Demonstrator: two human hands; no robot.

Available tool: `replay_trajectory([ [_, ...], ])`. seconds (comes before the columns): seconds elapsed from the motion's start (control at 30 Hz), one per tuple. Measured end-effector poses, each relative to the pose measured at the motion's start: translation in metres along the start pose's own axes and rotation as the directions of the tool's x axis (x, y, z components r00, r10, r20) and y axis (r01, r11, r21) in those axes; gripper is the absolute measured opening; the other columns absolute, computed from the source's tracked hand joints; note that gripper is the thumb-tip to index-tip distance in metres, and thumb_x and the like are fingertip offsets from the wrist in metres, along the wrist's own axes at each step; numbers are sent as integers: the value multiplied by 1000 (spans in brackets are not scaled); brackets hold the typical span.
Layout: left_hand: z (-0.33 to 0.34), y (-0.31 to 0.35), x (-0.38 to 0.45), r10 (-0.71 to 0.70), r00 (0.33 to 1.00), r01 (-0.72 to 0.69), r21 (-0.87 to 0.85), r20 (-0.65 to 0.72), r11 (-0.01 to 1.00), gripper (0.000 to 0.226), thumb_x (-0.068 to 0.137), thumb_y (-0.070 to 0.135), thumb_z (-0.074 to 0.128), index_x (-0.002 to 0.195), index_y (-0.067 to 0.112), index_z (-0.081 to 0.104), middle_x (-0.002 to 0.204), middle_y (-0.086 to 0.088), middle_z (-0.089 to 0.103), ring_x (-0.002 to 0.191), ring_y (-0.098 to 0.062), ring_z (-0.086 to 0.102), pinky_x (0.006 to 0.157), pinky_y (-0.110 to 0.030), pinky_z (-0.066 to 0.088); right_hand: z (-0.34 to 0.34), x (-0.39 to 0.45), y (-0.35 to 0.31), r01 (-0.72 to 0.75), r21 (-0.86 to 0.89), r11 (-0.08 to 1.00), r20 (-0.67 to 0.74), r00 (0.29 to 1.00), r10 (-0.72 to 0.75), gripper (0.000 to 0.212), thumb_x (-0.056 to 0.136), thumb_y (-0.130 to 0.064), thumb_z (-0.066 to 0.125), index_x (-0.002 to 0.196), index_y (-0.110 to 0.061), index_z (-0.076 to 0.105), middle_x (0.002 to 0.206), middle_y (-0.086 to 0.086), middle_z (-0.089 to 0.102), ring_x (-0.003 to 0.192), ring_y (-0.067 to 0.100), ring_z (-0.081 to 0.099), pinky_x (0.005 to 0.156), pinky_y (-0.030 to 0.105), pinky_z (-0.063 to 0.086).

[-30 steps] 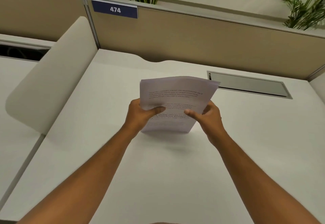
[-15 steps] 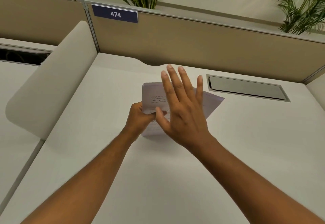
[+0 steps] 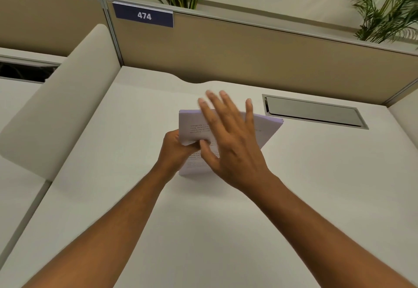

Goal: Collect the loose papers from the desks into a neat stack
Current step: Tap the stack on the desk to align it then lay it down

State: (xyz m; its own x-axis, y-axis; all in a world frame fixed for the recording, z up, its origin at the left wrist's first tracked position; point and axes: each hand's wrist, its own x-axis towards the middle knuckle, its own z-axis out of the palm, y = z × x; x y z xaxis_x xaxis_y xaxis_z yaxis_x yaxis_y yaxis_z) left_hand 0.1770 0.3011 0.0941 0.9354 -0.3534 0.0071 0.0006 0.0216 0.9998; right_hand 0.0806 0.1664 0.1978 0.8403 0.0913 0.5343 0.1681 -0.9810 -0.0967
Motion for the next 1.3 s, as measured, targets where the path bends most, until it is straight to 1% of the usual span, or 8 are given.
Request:
replay_trajectory([
  [0.13,-1,-4,5,-22,1000,22,40,10,999,30,81,22,96,105,34,83,104,9,86,94,-14,81,81,-30,65,-9,-27,32,-322,365,873,-388,801,457,94,92,-25,79,162,-4,20,171,14,19,162,33,17,130,57,13],
  [0.2,-1,-4,6,-39,999,38,42,17,998,30,80,23,96,103,36,82,100,15,86,91,-8,80,78,-24,63,-2,-49,51,-521,629,576,-233,581,780,118,84,-40,88,167,-12,8,175,3,11,162,18,15,132,49,16],
  [0.27,-2,-5,7,-62,998,61,35,24,997,32,79,22,97,105,33,82,102,13,86,94,-10,81,80,-25,63,13,-69,65,-631,719,292,86,497,863,126,73,-52,88,168,-28,8,173,-10,20,158,6,22,130,39,22],
  [0.37,0,-5,8,-66,996,64,32,54,997,38,78,19,97,108,35,80,104,15,86,96,-9,81,81,-24,64,38,-85,78,-701,663,261,351,600,719,98,80,-42,89,160,-34,34,159,-16,49,146,4,45,119,31,37],
  [0.5,5,-4,7,-79,996,78,31,43,996,37,79,18,97,108,35,81,105,14,86,97,-9,81,85,-29,65,51,-73,81,-696,675,246,383,615,689,25,97,-12,74,112,-32,71,101,-25,79,97,-4,74,94,30,62],
  [0.77,2,-18,2,-155,987,151,86,44,985,43,76,21,99,114,30,81,114,3,86,105,-19,81,97,-42,66,69,-86,80,-711,693,117,471,570,673,22,98,-14,74,113,-31,72,103,-19,80,96,0,75,78,15,60],
  [1.17,17,-37,55,-325,932,335,39,-162,941,26,98,17,66,120,21,78,118,-3,81,106,-30,80,99,-57,64,89,-43,139,-794,607,-19,606,447,658,25,92,-8,79,114,-17,75,104,-4,82,83,15,81,70,28,65],
  [1.3,26,-50,87,-339,911,379,151,-233,913,32,99,9,67,124,22,82,115,1,82,109,-27,78,104,-51,62,118,-32,167,-835,542,-95,656,350,669,31,89,-6,81,119,-12,75,108,5,82,94,29,80,86,46,66],
])
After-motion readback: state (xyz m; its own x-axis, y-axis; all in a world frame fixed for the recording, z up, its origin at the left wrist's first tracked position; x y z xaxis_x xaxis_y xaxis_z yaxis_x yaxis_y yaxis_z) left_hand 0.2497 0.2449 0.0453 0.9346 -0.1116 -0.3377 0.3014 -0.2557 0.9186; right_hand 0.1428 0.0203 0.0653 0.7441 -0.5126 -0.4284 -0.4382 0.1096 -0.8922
